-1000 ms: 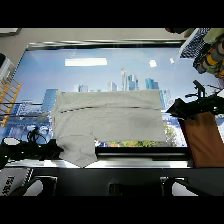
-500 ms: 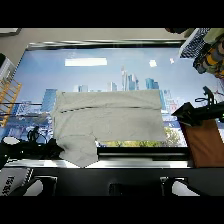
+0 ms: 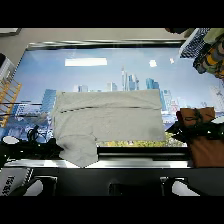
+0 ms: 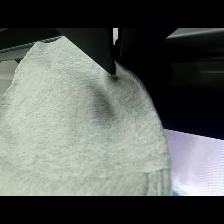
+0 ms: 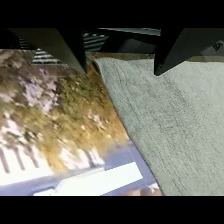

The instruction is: Fold the clothes and pants, and hang the long-sleeved shirts on hangers.

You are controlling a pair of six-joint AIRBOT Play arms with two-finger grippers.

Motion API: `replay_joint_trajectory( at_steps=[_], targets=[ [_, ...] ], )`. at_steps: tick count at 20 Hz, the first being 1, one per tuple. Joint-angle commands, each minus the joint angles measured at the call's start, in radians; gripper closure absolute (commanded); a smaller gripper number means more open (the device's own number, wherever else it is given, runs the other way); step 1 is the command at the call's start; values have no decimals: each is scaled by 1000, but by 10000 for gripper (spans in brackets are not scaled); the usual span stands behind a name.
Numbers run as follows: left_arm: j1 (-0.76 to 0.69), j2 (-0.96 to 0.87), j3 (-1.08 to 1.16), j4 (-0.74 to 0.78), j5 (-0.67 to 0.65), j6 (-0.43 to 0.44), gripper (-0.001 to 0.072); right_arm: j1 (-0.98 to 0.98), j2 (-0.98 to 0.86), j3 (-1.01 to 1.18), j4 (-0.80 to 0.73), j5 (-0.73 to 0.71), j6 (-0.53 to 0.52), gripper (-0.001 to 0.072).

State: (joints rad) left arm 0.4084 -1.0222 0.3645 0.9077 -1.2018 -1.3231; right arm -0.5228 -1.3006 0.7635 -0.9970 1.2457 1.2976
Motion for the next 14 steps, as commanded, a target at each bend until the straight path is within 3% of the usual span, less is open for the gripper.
replay_joint_trajectory(
  at_steps=[1, 9, 10, 13, 14],
  targets=[
    [0, 1, 1, 0, -1, 0, 688, -1, -2, -71, 24, -48, -26, 238],
    [0, 0, 1, 0, -1, 0, 689, -1, -57, -130, 126, -60, -45, 241],
    [0, 0, 2, 0, -1, 0, 689, -1, -61, -130, 126, -66, -45, 288],
    [0, 1, 27, 0, -4, 0, 689, -1, -60, -129, 173, -74, -97, 609],
    [1, 2, 44, 0, -14, 0, 689, -2, -59, -129, 207, -66, -114, 674]
  ],
)
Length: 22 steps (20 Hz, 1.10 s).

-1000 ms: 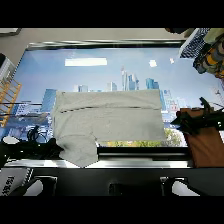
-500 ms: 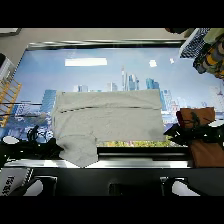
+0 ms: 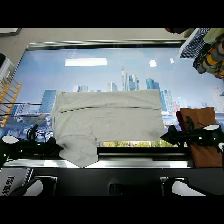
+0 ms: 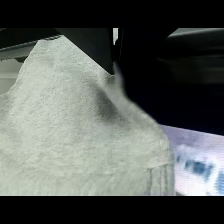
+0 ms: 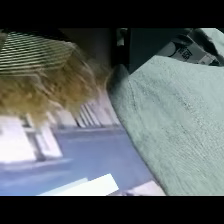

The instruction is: Fold the clothes and pants, and hang the long-sleeved shirts on hangers.

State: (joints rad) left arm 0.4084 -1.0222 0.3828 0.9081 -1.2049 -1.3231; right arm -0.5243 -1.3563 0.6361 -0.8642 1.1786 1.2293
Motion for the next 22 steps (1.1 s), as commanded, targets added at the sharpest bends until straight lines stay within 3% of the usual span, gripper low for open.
replay_joint_trajectory(
  at_steps=[1, 5, 12, 15, 17, 19, 22],
  targets=[
    [2, 4, 53, 1, -27, 0, 690, 0, 3, -2, 100, 11, -52, 674],
    [11, 16, 220, 42, -163, -82, 690, 0, 107, 2, 59, 51, -30, 677],
    [11, 199, 370, 191, -412, -354, 690, 0, 387, 2, -272, 252, 209, 678],
    [8, 290, 370, 180, -422, -365, 691, 0, 493, 2, -325, 340, 249, 678],
    [-3, 290, 370, 118, -361, -351, 691, 0, 507, 2, -251, 285, 240, 679],
    [-29, 241, 370, 45, -276, -310, 692, 16, 451, 30, -166, 219, 178, 679],
    [-89, 109, 407, 7, -189, -270, 692, 203, 287, 174, -253, 130, 158, 679]
  ],
)
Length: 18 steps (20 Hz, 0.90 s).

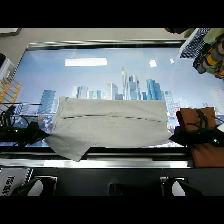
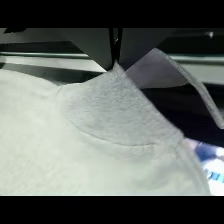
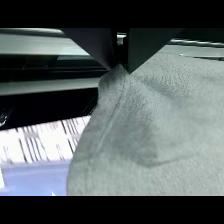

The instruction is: Fold the clothes and pants, and hang the long-sleeved shirts on hangers.

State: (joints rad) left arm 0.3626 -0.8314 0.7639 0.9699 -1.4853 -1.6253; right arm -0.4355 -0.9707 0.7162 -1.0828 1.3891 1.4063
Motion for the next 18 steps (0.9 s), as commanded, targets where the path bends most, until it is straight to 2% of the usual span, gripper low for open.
replay_joint_trajectory(
  at_steps=[1, 7, 13, 18],
  targets=[
    [-59, -125, 51, -55, 115, 32, 692, 174, -158, 161, -90, -121, 39, 679],
    [-71, -365, 278, -131, 179, 32, 692, 232, -398, 470, -184, -175, 188, 678],
    [-72, -579, 462, -220, 177, 33, 692, 232, -509, 565, -181, -231, 187, 677],
    [-111, -732, 623, -227, 177, 39, 691, 232, -577, 632, -174, -269, 192, 677]
  ],
)
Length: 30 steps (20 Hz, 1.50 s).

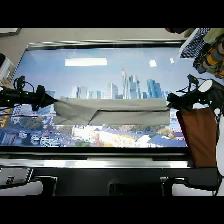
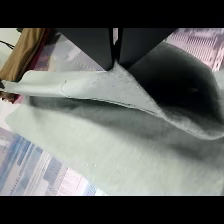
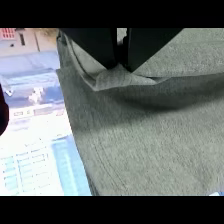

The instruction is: Fold the clothes and pants, and hang the long-sleeved shirts on hangers.

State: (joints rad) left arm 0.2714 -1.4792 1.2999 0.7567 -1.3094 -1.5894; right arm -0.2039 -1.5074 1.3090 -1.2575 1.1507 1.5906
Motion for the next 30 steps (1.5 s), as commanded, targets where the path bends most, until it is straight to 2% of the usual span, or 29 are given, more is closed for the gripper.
replay_joint_trajectory(
  at_steps=[1, 6, 7, 8, 9, 10, 13, 14, 18, 22, 30],
  targets=[
    [-30, -116, 118, -13, 2, -6, 692, 1, -53, 51, 1, -40, 15, 677],
    [-66, -243, 180, -13, 56, -10, 690, 2, -154, 89, 43, -94, 21, 672],
    [-71, -262, 180, -13, 70, -7, 685, 2, -172, 89, 56, -107, 22, 613],
    [-74, -278, 180, -13, 85, -8, 575, 2, -186, 89, 71, -111, 23, 482],
    [-74, -284, 180, -13, 101, -8, 419, 0, -189, 90, 71, -107, 35, 394],
    [-70, -282, 181, -12, 117, -7, 369, -9, -186, 101, 64, -82, 51, 362],
    [-41, -263, 222, 39, 109, -7, 369, -85, -183, 172, 72, 68, 59, 177],
    [-34, -254, 246, 81, 87, -7, 369, -124, -183, 177, 101, 98, 53, 162],
    [-39, -189, 294, 242, 3, -8, 369, -260, -248, 176, 298, 213, -78, 105],
    [-68, -106, 294, 365, -21, -8, 369, -259, -301, 176, 296, 208, -183, 105],
    [-82, -66, 294, 386, -18, -12, 369, -180, -377, 176, 311, 140, -219, 113]
  ],
)
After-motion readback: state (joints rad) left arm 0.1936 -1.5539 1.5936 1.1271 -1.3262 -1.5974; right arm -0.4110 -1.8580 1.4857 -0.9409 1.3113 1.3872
